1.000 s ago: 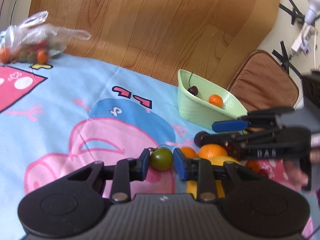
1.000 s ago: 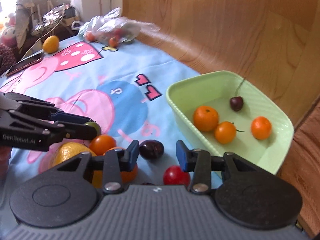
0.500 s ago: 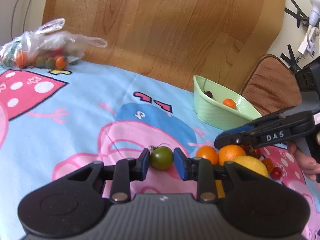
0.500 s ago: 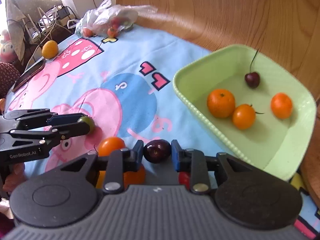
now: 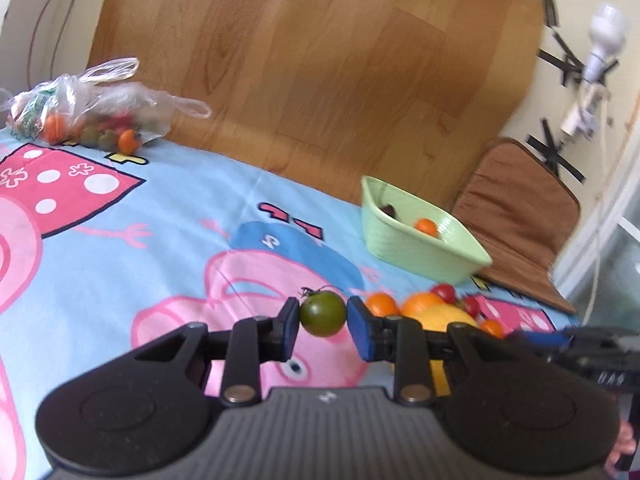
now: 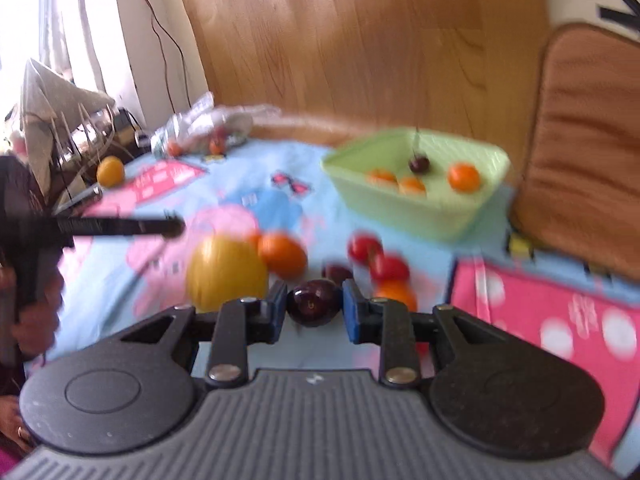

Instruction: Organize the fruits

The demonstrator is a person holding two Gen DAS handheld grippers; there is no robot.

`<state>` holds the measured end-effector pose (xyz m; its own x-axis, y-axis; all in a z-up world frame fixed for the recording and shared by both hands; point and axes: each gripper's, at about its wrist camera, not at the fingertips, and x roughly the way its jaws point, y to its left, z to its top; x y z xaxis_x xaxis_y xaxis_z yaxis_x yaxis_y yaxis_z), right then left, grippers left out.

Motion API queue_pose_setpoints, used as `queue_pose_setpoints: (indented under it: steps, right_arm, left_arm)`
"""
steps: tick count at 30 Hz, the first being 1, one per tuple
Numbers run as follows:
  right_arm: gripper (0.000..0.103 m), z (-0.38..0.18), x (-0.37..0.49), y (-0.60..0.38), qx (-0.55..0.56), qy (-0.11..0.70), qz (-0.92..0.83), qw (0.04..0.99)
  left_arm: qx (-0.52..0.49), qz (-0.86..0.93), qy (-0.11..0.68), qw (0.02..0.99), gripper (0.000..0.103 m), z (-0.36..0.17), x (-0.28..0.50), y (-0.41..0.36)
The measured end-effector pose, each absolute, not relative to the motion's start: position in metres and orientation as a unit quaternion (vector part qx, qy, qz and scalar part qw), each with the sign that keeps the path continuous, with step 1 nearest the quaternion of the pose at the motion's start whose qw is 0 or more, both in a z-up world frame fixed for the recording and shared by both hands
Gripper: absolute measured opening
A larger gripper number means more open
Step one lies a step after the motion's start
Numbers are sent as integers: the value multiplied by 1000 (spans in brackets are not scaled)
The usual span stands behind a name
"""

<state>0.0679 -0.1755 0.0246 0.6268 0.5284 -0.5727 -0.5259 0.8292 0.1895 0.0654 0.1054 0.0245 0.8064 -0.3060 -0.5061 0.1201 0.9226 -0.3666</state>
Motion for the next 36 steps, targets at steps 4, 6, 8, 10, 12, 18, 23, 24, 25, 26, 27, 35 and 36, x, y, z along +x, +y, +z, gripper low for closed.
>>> queue_pose_setpoints:
  steps: [4, 6, 8, 10, 12, 18, 23, 24, 25, 26, 27, 35, 36]
  right_arm:
    - [32, 11, 47, -169, 3, 326, 299, 897]
    - [32, 8, 39, -161, -13, 315, 294, 902]
    - [32, 5, 33, -154, -28, 300, 290, 908]
    - [33, -1, 29, -150, -43, 294, 287, 911]
    - [34, -5, 23, -150, -51, 280, 282, 916]
    - [34, -12, 24, -153, -49, 278, 267, 921]
    - [34, -13, 23, -153, -46, 278, 265, 922]
    - [34, -14, 22, -153, -43, 278, 264, 922]
    - [34, -14, 22, -154, -40, 279, 264, 922]
    - [34, -14, 21, -154, -39, 279, 264, 923]
    - [34, -14, 20, -153, -40, 278, 263, 923]
    - [41, -14, 19, -153, -40, 280, 271, 920]
    - [42, -14, 19, -152, -42, 279, 272, 920]
  left_arm:
    - [-143, -137, 294, 935, 27, 25, 40, 92]
    - [-136, -148, 301, 932, 27, 22, 27, 84]
    - [-127, -155, 306, 931, 27, 19, 15, 76]
    - [-115, -158, 308, 931, 27, 15, 4, 69]
    - [-105, -159, 314, 930, 27, 11, -2, 62]
    - [-78, -159, 305, 936, 27, -1, -10, 49]
    - [-62, -156, 301, 939, 28, -1, -12, 44]
    - [-62, -156, 299, 939, 29, -1, -13, 44]
    - [-63, -158, 297, 940, 29, -1, -13, 45]
    - [-66, -159, 296, 939, 30, -2, -13, 46]
    - [-68, -160, 297, 939, 31, -1, -13, 46]
    - [-61, -159, 296, 940, 38, -1, -11, 44]
    - [-61, -158, 296, 940, 35, -1, -11, 44]
